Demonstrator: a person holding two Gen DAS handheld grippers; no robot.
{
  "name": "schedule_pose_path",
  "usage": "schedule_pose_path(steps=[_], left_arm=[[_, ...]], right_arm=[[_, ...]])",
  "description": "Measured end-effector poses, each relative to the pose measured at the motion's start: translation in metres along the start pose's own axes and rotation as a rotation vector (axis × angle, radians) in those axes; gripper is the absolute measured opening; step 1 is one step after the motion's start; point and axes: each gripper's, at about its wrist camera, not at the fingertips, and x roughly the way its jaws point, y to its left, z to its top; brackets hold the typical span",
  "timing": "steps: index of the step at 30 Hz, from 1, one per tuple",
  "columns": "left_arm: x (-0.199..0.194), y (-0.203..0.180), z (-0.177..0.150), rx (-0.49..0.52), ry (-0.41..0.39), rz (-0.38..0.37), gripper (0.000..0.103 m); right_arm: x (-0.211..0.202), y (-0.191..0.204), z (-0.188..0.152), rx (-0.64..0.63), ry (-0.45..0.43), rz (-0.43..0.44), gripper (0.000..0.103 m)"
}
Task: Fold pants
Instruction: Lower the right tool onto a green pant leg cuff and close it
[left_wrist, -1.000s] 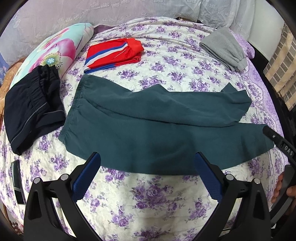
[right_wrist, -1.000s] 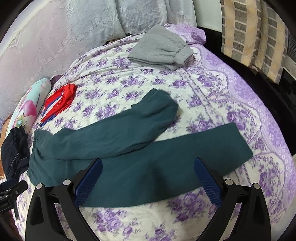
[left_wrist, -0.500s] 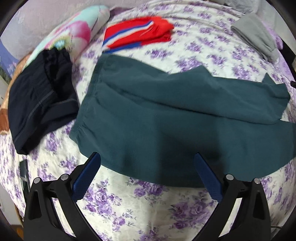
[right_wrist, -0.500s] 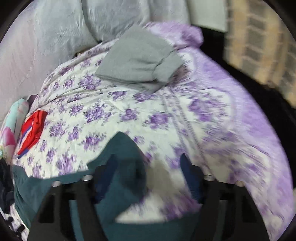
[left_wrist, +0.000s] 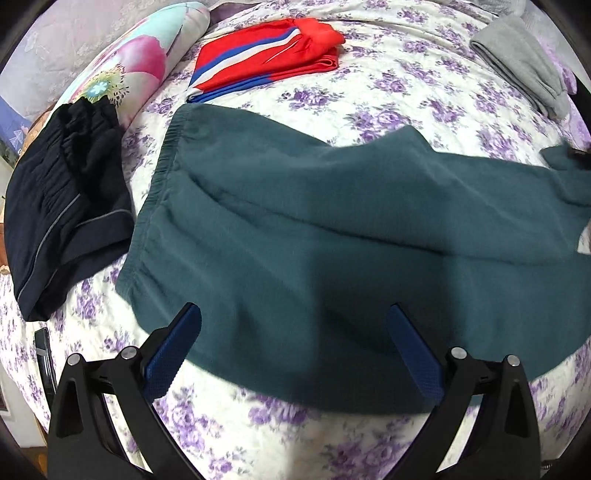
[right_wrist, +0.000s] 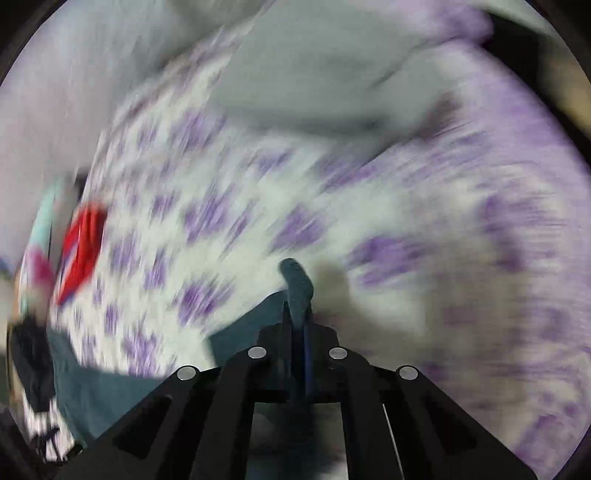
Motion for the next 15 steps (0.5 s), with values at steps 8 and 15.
schedule_pose_path(steps=[8, 15], left_arm=[[0.012, 0.004, 0.017, -0.025, 0.01, 0.011, 0.098], [0.009, 0.008, 0.016, -0.016, 0.003, 0.012, 0.098]], right_arm=[[-0.05, -0.118, -0.035, 0.347, -0.076, -0.281, 0.08], [-0.058, -0.088, -0.037, 0.177, -0.124, -0.217, 0.08]])
